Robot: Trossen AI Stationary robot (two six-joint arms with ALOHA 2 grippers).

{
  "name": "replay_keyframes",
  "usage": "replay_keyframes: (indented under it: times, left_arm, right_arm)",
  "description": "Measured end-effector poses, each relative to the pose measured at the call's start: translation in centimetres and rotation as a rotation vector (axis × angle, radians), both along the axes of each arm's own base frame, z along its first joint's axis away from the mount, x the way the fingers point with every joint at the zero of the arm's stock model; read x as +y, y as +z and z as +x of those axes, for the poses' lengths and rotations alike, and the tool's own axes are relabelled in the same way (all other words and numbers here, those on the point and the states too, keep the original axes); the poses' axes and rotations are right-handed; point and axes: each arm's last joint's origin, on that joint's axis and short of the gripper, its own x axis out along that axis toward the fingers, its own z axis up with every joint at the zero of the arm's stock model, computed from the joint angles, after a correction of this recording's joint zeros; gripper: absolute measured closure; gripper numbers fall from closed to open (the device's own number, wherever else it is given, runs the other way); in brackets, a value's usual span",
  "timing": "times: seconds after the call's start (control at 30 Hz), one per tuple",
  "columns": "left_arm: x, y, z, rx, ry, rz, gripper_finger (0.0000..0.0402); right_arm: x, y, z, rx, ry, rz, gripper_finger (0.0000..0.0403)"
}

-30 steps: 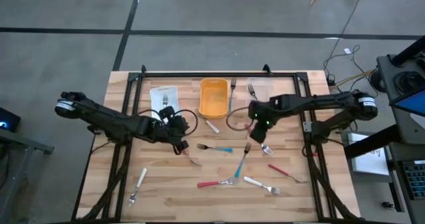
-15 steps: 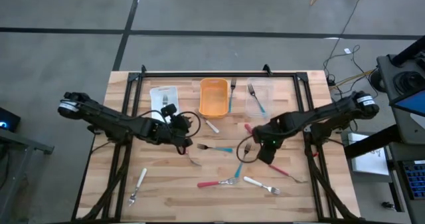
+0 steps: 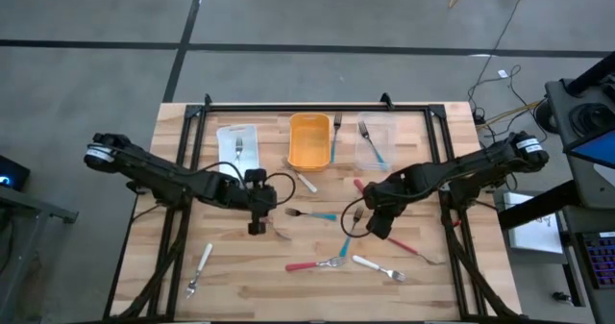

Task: Sort silverware by color (type)
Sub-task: Put the pink fork into the yellow bin

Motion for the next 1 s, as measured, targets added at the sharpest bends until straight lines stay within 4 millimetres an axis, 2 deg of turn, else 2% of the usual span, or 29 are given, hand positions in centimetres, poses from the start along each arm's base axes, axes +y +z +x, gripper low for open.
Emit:
replay_keyframes:
  times: [0.23, 0.4, 0.63, 1.0]
  left_arm:
    - [-0.2, -2.4, -1.4, 0.109, -0.046, -0.132, 0.0335]
    - [-0.4, -3.6, -2.2, 0.141, -0.088, -0.083, 0.0292]
    - [-0.5, -4.2, -2.0, 0.062, -0.130, -0.058, 0.0235]
    - [-0.8, -7.9, -1.1, 0.175, -0.118, -0.032, 0.0244]
  right_arm:
    - [0.0, 0.0, 0.0, -0.013, 0.029, -0.027, 0.0355]
    - [-0.1, 0.0, 0.0, -0.018, 0.038, -0.038, 0.0355]
    - [-0.1, 0.0, 0.0, -0.023, 0.041, -0.060, 0.0355]
    - [-0.3, 0.0, 0.1, -0.039, 0.069, -0.117, 0.0355]
